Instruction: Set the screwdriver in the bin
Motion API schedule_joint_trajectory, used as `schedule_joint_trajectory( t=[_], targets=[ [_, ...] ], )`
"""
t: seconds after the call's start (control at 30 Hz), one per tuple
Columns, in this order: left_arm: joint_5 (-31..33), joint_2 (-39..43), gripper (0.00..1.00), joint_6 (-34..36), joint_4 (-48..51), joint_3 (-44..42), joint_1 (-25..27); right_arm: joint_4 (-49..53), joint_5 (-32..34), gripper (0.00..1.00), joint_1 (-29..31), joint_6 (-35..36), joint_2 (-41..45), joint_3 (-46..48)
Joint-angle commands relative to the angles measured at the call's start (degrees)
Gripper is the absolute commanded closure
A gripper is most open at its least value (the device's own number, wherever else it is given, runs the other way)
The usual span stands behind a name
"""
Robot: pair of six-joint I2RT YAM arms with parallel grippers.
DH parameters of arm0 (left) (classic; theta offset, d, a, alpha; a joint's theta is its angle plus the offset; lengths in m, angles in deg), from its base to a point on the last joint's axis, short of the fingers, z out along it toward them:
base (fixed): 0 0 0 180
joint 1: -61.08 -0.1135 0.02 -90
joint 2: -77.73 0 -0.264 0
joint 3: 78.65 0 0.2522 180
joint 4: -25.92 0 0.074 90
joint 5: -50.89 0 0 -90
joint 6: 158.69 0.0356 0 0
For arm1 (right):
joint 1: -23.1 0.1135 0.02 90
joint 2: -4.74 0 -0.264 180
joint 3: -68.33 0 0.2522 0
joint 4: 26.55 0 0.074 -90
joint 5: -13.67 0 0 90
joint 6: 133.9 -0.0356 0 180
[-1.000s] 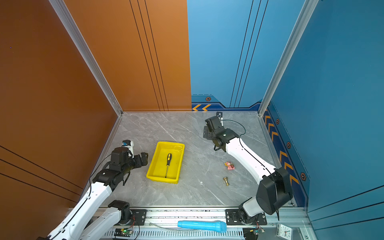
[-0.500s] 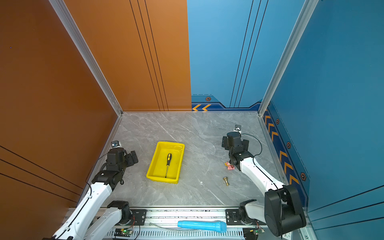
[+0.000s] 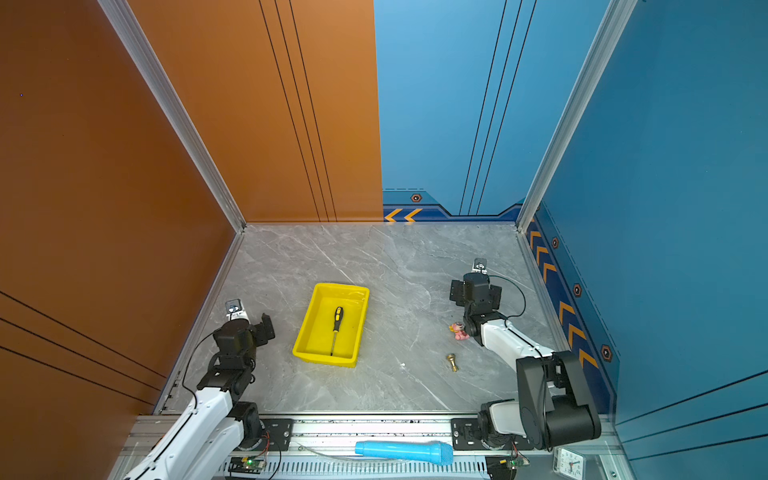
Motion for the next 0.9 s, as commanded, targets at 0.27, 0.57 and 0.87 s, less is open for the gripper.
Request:
schedule_joint_trajectory(
  t=[0.27,0.57,0.87],
  targets=[
    [-2.2,-12.2,0.02,3.3,-12.1,2.6,-0.3,-15.5,-1.1,0.00,-4.9,2.1,-4.3,4.8],
    [-3.3,-21.4,0.02,4.0,-18.9,5.4,-0.1,-23.0,-6.0,0.00,-6.8,2.6,-7.6,6.7],
    [-4.4,-30.0,0.02,7.1,-24.5,8.9,-0.3,-29.2,-6.8,0.00,-6.6,3.2,-8.0,10.0]
  ],
)
